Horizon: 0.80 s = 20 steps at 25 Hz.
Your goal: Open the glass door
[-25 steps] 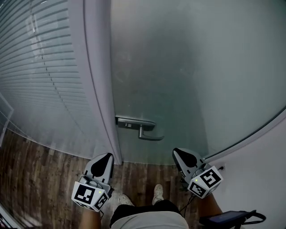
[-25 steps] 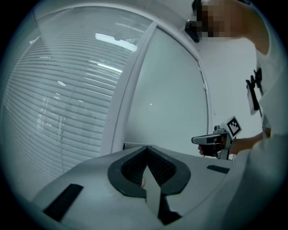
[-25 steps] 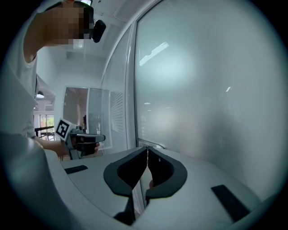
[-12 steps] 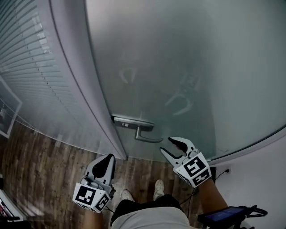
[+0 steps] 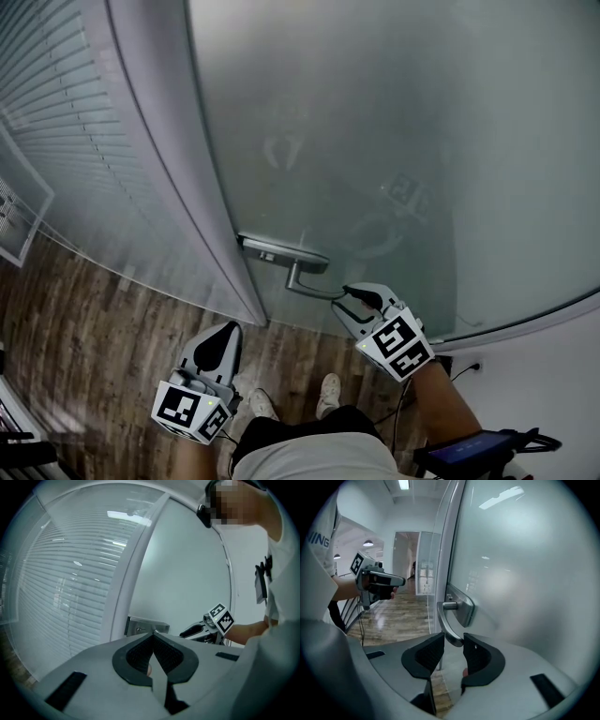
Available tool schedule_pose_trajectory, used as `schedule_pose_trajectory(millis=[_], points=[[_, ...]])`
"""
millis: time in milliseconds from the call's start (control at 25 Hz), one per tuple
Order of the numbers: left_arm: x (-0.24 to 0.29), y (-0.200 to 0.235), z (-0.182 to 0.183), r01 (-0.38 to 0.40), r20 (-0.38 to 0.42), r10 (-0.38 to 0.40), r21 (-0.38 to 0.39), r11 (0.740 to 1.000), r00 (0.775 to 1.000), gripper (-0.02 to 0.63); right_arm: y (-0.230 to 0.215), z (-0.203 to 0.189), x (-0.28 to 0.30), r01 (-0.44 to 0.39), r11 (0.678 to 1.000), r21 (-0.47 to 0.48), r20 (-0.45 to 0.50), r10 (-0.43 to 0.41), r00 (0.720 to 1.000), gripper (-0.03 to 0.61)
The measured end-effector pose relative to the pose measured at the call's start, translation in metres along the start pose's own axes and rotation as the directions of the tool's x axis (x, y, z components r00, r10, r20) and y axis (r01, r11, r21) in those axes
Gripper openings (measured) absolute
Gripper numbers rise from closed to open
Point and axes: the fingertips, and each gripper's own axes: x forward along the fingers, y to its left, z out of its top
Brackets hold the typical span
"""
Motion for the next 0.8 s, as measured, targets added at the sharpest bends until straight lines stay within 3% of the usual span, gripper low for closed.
schedule_pose_trajectory(millis=[280, 800], points=[[0.003, -0.001, 0.004, 0.011, -0.002, -0.011, 0.011, 1.000, 1.000, 0.003, -0.001, -0.001, 0.001, 0.005, 1.000, -0.007, -0.017, -0.006, 1.000, 0.114], [-0.005, -0.006, 0.016, 0.024, 0.034, -0.024, -0.009, 1.000, 0.999, 0.003, 0.001, -0.018, 0.022, 0.017, 0.995, 0.099, 0.013, -0.019, 1.000, 0.117]])
